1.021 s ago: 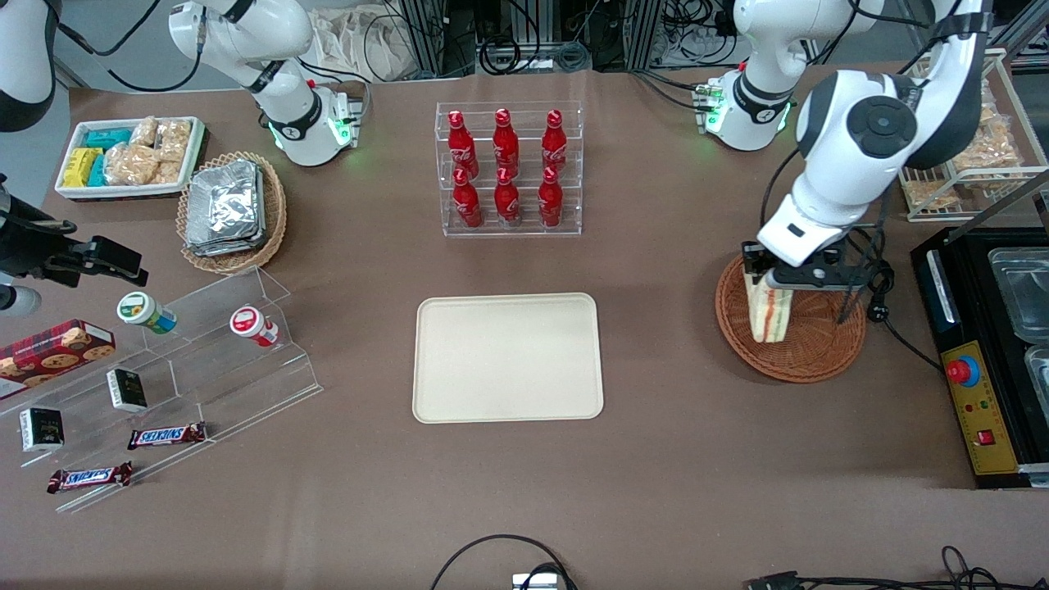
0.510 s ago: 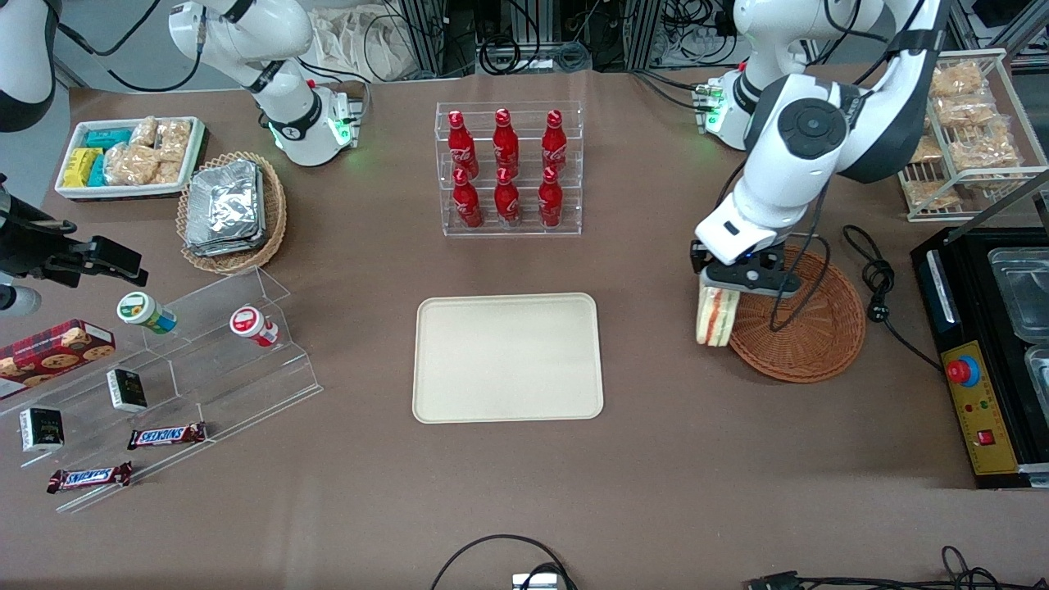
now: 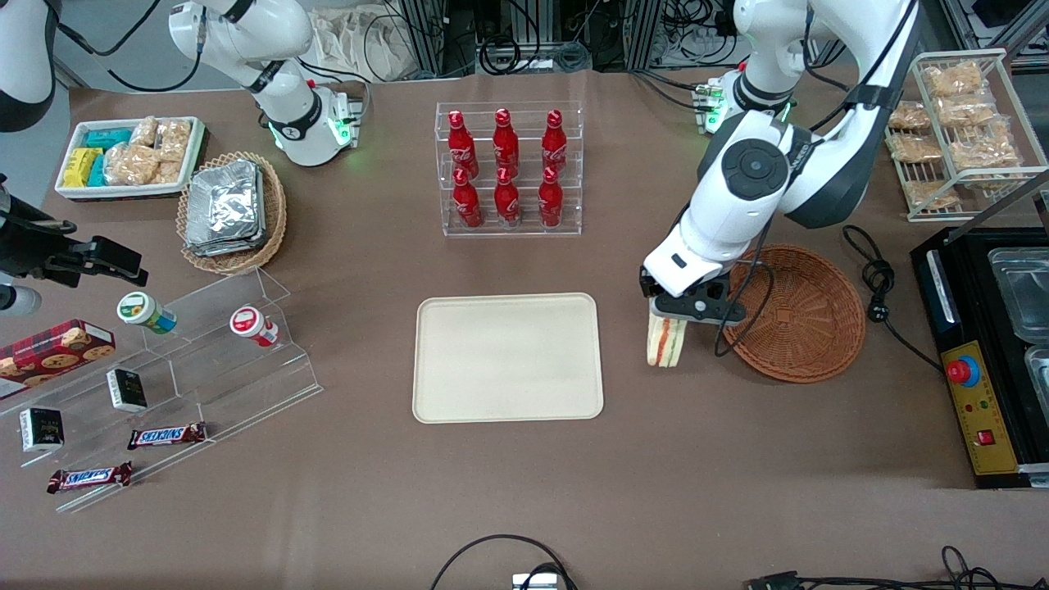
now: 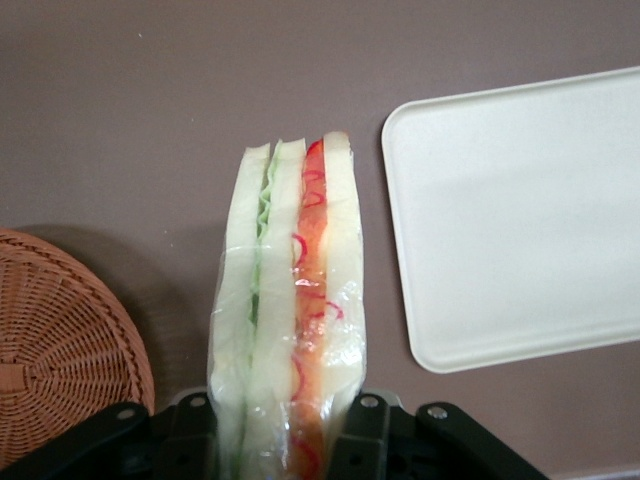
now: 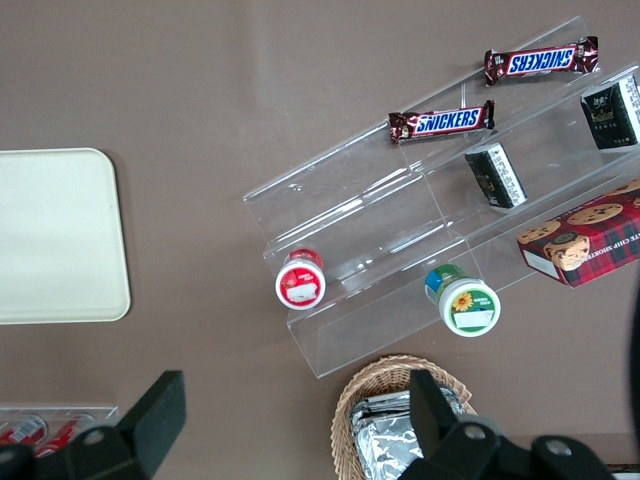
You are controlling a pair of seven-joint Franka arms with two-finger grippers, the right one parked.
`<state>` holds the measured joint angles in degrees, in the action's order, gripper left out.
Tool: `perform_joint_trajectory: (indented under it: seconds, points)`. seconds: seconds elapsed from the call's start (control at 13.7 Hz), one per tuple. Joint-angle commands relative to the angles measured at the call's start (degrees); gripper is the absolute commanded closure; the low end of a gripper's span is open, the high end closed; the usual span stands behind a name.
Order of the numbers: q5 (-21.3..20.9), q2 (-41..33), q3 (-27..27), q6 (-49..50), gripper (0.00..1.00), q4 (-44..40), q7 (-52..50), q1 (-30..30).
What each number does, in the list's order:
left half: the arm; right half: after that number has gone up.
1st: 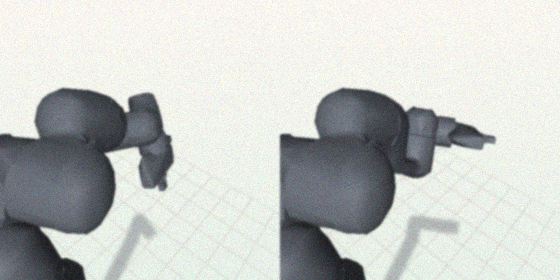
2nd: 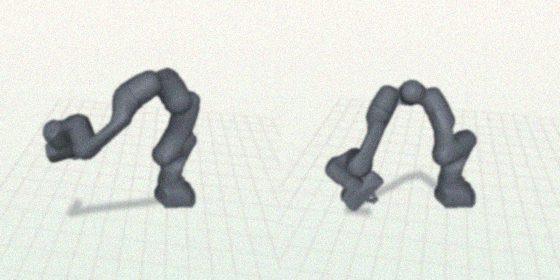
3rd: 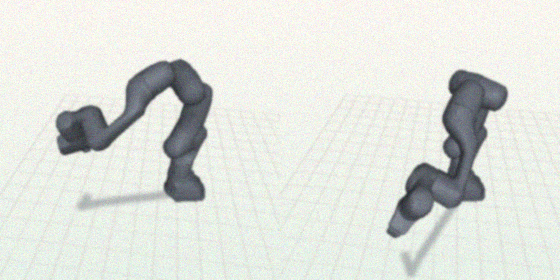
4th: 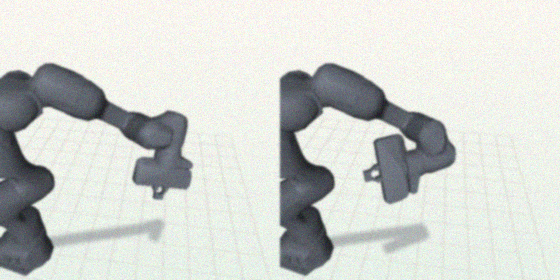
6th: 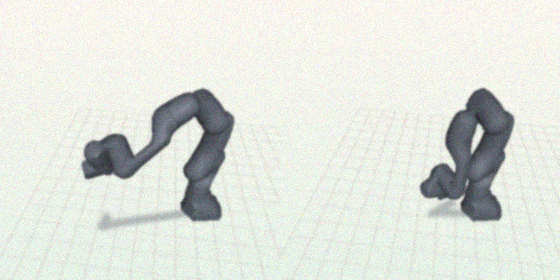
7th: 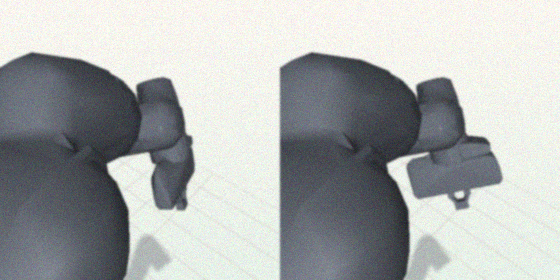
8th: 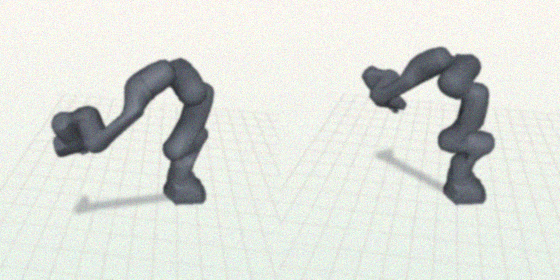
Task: Place sandwich from basket to tray
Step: 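Lift the sandwich with the left gripper and carry it toward the cream tray, then lower the held sandwich onto the cream tray with the left gripper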
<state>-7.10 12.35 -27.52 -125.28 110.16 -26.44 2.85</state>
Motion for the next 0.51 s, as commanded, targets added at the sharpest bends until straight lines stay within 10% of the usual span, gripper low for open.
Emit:
perform_joint_trajectory:
  seconds: [0.0,0.44]
  points:
    - [-5.02,6.18,-2.79,1.80,0.62,-6.26,-7.55,0.23]
    - [-8.98,14.62,-3.85,2.94,0.63,-12.16,-12.40,5.22]
